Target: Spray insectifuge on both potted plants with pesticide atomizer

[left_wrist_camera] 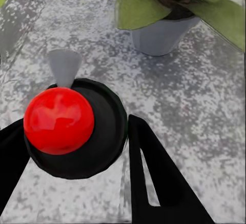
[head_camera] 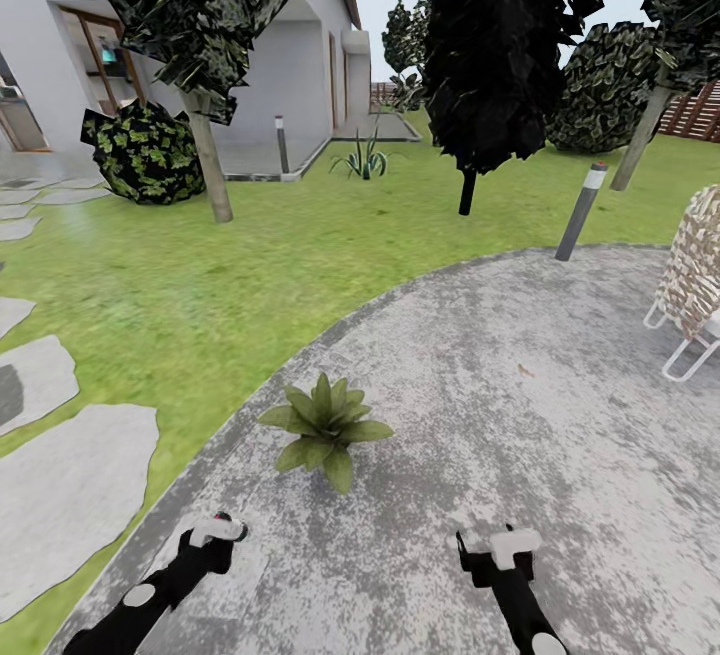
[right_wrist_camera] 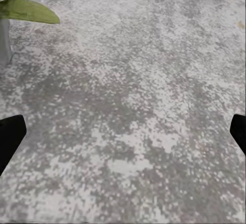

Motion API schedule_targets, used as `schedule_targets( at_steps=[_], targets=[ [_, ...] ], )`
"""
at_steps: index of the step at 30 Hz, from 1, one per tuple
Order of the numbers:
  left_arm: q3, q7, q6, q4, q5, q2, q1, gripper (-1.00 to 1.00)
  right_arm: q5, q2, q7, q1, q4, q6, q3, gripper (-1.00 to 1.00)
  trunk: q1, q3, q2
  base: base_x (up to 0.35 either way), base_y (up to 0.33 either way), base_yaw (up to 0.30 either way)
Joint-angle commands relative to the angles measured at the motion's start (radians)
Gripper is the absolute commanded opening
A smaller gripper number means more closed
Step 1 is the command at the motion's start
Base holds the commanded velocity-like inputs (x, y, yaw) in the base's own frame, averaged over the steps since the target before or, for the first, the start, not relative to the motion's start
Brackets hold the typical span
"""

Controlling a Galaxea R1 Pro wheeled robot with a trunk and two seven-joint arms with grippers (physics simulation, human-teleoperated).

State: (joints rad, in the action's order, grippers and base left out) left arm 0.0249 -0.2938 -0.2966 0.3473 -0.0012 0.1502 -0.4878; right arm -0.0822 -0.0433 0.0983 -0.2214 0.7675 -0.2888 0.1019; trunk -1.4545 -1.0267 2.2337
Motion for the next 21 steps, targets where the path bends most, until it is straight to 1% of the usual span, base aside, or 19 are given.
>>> schedule_targets(
  at_steps=[1,2,4,5,6,8,9,11,13,14,16,17,18,19,21],
  targets=[
    [0.005,-0.051,-0.001,-0.001,-0.002,0.028,-0.002,-1.00,-0.036,-0.002,-0.001,0.000,0.000,0.000,0.011,1.00,0.000,-0.001,0.000,0.000,0.000,0.000],
    [0.005,-0.076,0.002,0.000,-0.002,0.041,-0.003,-1.00,-0.051,-0.002,-0.009,0.000,0.000,0.001,0.013,1.00,0.000,-0.001,0.000,0.000,0.000,0.000],
    [0.006,-0.180,0.021,0.001,-0.008,0.088,-0.005,-1.00,-0.117,-0.002,-0.066,-0.001,0.002,0.001,0.018,1.00,0.000,-0.001,0.000,0.000,0.000,0.000],
    [0.006,-0.257,0.037,0.002,-0.026,0.117,-0.005,-1.00,-0.170,-0.002,-0.131,-0.001,0.006,0.002,0.019,1.00,0.000,-0.001,0.000,0.000,0.000,0.000],
    [0.006,-0.282,0.041,0.003,-0.035,0.126,-0.005,-1.00,-0.186,-0.002,-0.155,-0.001,0.007,0.002,0.019,1.00,0.000,-0.001,0.000,0.000,0.000,0.000],
    [0.005,-0.369,0.051,0.012,-0.089,0.153,-0.006,-1.00,-0.236,-0.001,-0.255,-0.004,0.011,0.003,0.019,1.00,0.000,-0.001,0.000,0.000,0.000,0.000],
    [0.005,-0.388,0.052,0.016,-0.106,0.157,-0.006,-1.00,-0.245,-0.001,-0.279,-0.005,0.012,0.004,0.019,1.00,0.000,-0.001,0.000,0.000,0.000,0.000],
    [0.004,-0.451,0.057,0.040,-0.186,0.166,-0.006,-1.00,-0.268,-0.001,-0.367,-0.012,0.017,0.006,0.019,1.00,0.000,-0.001,0.000,0.000,0.000,0.000],
    [0.004,-0.498,0.064,0.066,-0.275,0.165,-0.006,-1.00,-0.278,-0.001,-0.450,-0.027,0.020,0.008,0.020,1.00,0.000,-0.001,0.000,0.000,0.000,0.000],
    [0.004,-0.507,0.067,0.072,-0.297,0.165,-0.006,-1.00,-0.279,-0.001,-0.470,-0.032,0.021,0.009,0.020,1.00,0.000,-0.001,0.000,0.000,0.000,0.000],
    [0.003,-0.544,0.093,0.095,-0.372,0.162,-0.007,-1.00,-0.287,-0.001,-0.557,-0.055,0.022,0.028,0.021,1.00,0.000,-0.001,0.000,0.000,0.000,0.000],
    [0.002,-0.552,0.103,0.102,-0.386,0.161,-0.007,-1.00,-0.291,-0.001,-0.581,-0.063,0.021,0.036,0.021,1.00,0.000,-0.001,0.000,0.000,0.000,0.000],
    [0.002,-0.569,0.125,0.118,-0.408,0.160,-0.007,-1.00,-0.304,-0.001,-0.630,-0.080,0.021,0.056,0.021,1.00,0.000,-0.001,0.000,0.000,0.000,0.000],
    [0.002,-0.585,0.148,0.137,-0.422,0.159,-0.007,-1.00,-0.320,-0.001,-0.678,-0.100,0.021,0.078,0.021,1.00,0.000,-0.001,0.000,0.000,0.000,0.000],
    [0.003,-0.620,0.192,0.186,-0.439,0.157,-0.008,-1.00,-0.352,-0.001,-0.759,-0.142,0.021,0.114,0.021,1.00,0.000,-0.001,0.000,0.000,0.000,0.000]
  ],
)
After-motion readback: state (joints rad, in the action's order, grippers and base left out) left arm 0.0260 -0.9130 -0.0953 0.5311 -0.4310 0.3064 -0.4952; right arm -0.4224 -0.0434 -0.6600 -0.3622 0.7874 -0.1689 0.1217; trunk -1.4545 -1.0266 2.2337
